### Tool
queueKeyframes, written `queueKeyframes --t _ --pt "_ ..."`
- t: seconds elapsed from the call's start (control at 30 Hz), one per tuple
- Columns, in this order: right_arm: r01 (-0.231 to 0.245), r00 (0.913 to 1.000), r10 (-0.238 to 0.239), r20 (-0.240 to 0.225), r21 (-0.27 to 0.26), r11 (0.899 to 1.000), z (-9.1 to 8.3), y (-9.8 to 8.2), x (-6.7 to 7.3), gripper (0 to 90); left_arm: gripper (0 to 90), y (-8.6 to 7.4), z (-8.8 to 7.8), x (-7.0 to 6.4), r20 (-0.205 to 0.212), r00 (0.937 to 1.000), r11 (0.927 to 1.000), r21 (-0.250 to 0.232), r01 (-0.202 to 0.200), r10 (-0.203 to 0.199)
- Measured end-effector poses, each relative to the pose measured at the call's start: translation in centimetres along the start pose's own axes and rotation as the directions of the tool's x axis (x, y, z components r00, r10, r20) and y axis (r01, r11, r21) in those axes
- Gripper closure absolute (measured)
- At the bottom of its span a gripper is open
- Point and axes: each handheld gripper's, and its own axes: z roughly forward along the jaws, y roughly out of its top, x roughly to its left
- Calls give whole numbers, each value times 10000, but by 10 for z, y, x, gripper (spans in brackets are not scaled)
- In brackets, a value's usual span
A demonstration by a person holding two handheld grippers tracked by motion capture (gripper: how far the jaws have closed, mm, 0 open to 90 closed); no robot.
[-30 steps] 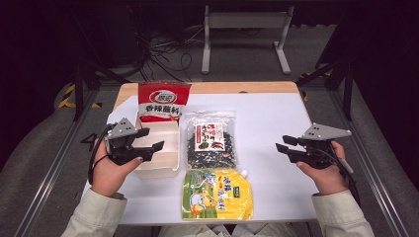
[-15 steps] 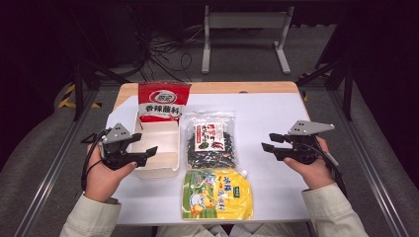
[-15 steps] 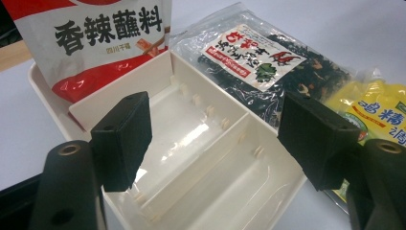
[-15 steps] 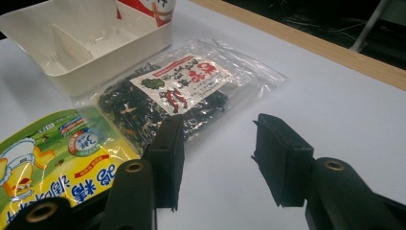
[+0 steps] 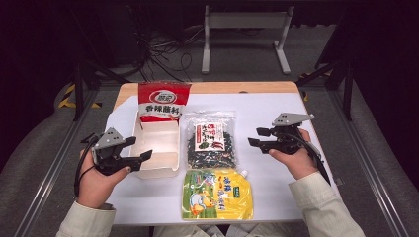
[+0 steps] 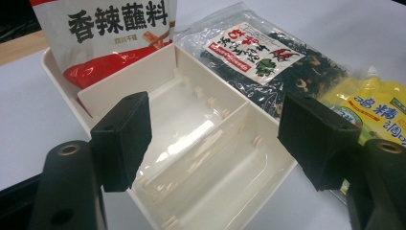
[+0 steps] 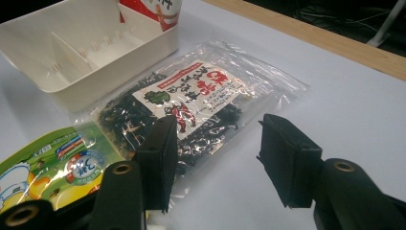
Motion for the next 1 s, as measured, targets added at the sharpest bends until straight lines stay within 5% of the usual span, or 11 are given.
queueKeyframes --t 0.53,0.77,1.0 --pt "-119 9998 113 138 455 9989 50 14 -9 405 273 -16 -12 3 -244 9993 9996 88 281 -279" --pt "-1197 9928 1197 15 476 9917 72 17 -16 355 270 -22 -18 2 -337 9982 9987 56 503 -501" --pt "-1456 9893 1445 194 796 9861 90 16 -21 346 263 -27 -20 4 -338 9973 9979 26 653 -651"
